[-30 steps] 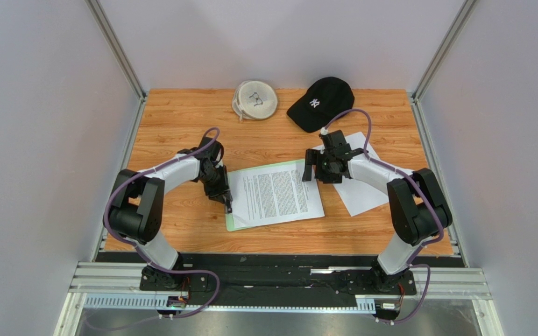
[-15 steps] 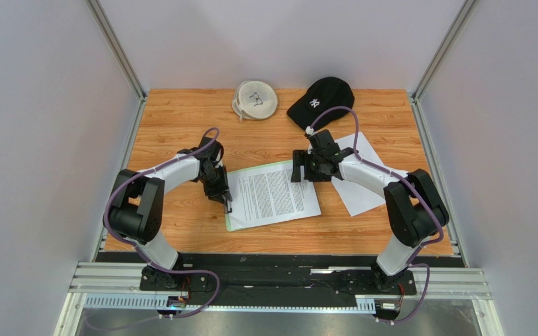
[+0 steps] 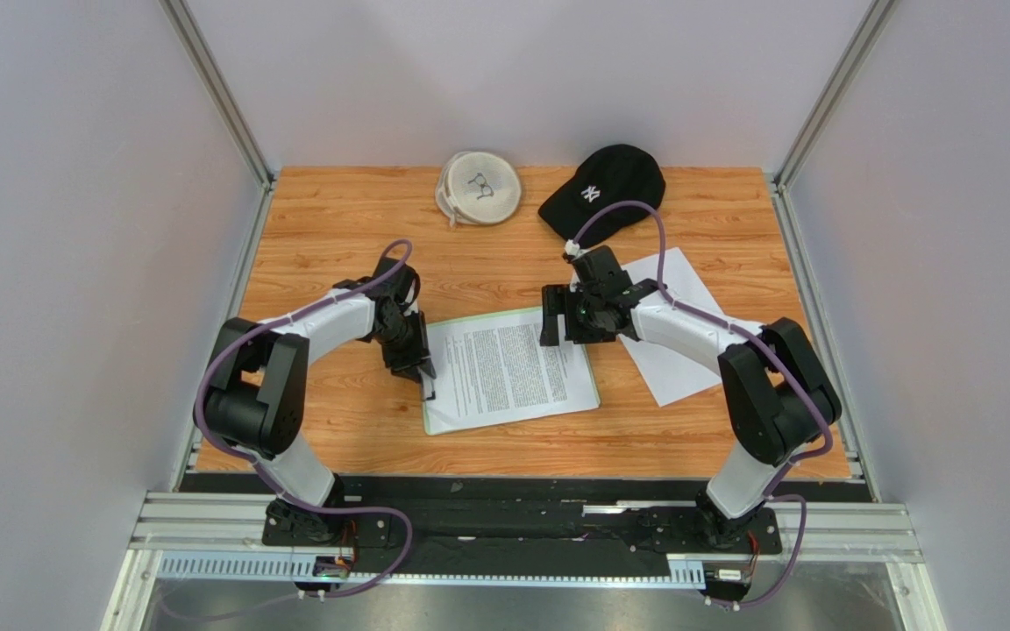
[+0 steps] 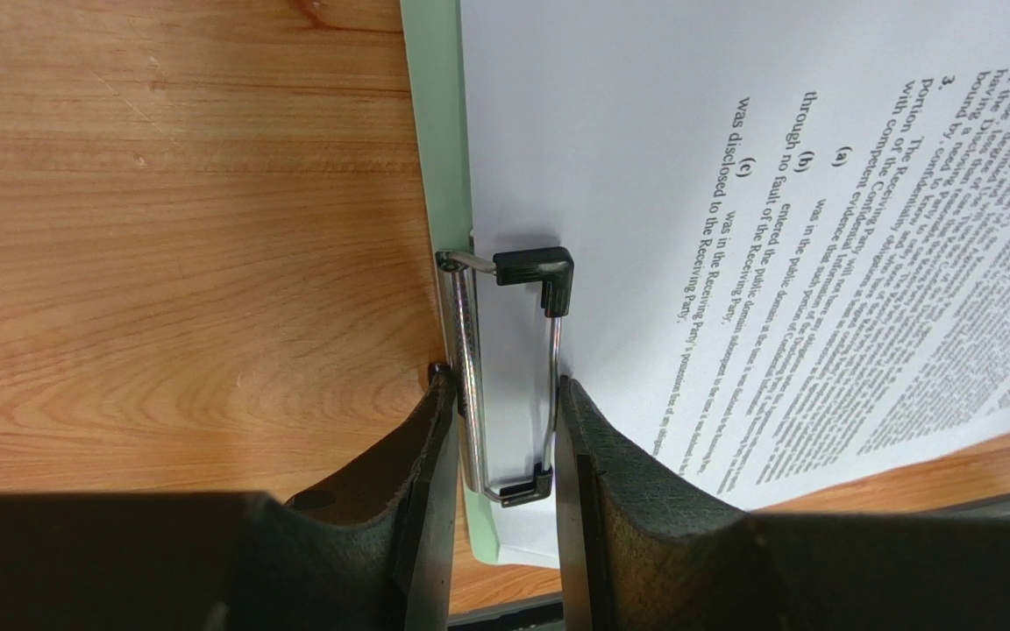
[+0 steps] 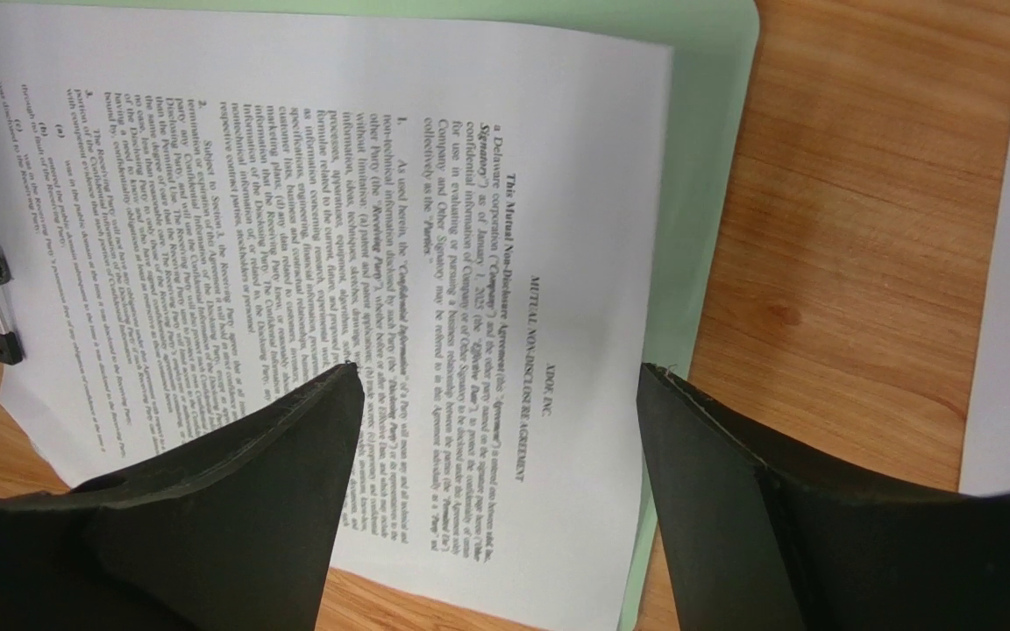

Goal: Put the files into the folder

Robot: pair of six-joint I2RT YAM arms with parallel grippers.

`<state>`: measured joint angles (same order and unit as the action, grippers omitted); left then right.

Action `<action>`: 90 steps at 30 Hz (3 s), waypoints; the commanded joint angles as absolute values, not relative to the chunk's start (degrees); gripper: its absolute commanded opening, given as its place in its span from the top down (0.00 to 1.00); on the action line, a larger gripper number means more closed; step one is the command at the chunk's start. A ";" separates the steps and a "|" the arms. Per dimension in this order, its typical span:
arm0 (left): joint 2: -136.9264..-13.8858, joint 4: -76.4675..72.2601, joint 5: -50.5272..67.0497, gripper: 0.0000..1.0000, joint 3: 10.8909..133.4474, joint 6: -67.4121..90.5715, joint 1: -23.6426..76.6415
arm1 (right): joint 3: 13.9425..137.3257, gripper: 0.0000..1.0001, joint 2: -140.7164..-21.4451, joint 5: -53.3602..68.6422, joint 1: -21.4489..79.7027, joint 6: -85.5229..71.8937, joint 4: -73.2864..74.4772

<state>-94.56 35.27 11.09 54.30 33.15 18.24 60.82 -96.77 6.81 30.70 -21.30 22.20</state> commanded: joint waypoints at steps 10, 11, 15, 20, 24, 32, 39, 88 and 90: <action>-94.83 37.53 9.58 1.00 56.78 32.26 18.37 | 62.75 0.21 -96.94 7.56 31.64 -21.09 19.07; -94.92 37.79 9.58 1.00 56.86 32.17 18.37 | 63.01 0.21 -97.20 7.65 31.64 -21.01 19.16; -95.54 38.58 8.88 1.00 57.48 31.99 18.37 | 63.63 0.21 -97.91 7.65 31.73 -20.83 19.16; -96.42 39.90 7.82 1.00 58.18 31.73 18.37 | 63.81 0.20 -97.38 6.77 31.64 -20.57 19.60; -97.38 41.31 6.16 0.98 59.06 31.29 18.37 | 64.16 0.20 -96.68 5.80 31.64 -20.13 20.65; -97.65 43.94 3.52 0.66 60.38 29.62 18.37 | 64.86 0.20 -95.80 6.24 31.29 -20.30 21.97; -90.01 51.14 0.17 0.07 65.64 26.02 16.44 | 65.74 0.19 -94.40 5.99 24.45 -23.54 27.50; -147.74 16.79 15.03 0.44 121.03 66.01 49.39 | 24.61 0.22 -72.06 21.44 -11.95 -47.11 17.41; -147.57 17.05 15.47 0.44 120.94 65.92 49.39 | 24.70 0.22 -73.03 22.14 -11.87 -46.76 16.70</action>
<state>-148.51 11.90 14.59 123.00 65.54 49.01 26.98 -69.56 22.98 -12.38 -46.78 20.91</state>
